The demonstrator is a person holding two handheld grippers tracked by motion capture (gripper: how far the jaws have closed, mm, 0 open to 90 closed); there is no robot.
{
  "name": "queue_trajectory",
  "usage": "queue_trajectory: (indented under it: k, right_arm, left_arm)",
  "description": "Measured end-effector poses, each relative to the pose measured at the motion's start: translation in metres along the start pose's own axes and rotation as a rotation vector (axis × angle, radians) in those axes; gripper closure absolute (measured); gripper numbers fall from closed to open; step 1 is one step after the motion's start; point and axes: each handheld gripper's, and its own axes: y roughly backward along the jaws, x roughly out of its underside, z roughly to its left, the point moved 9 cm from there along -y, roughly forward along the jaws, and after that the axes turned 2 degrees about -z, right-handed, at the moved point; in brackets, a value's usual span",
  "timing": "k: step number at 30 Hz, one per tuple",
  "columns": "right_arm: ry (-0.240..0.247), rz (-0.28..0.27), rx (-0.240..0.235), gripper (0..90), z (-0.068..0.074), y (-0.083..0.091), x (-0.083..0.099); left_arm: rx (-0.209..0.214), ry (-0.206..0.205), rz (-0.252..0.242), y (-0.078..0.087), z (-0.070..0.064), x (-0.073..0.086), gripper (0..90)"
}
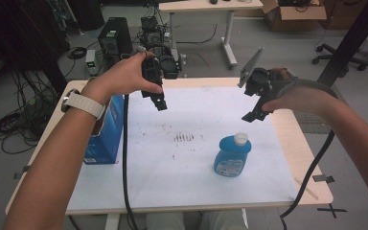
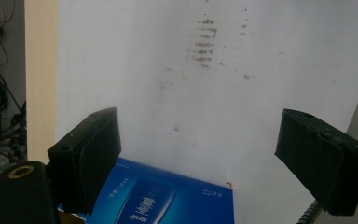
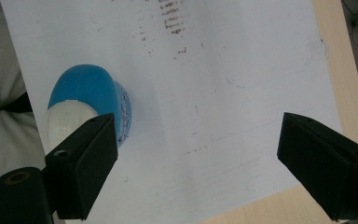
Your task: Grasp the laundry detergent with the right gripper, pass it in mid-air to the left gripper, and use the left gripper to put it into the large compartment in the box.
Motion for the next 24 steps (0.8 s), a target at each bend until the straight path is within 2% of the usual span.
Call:
queue_trajectory:
  k: [9, 20, 24]
  right_arm:
    - [0.000, -0.019, 0.012, 11.9, 0.010, 0.014, 0.006]
    - [-0.006, -0.041, 0.016, 11.6, 0.021, 0.029, 0.012]
    - [-0.005, -0.048, 0.016, 11.5, 0.029, 0.034, 0.019]
  left_arm:
    - [-0.006, 0.003, -0.015, 0.002, -0.003, 0.001, 14.2]
    - [-0.011, 0.008, -0.009, 0.001, -0.005, 0.005, 14.4]
    - [-0.013, 0.011, -0.011, 0.002, -0.005, 0.006, 14.4]
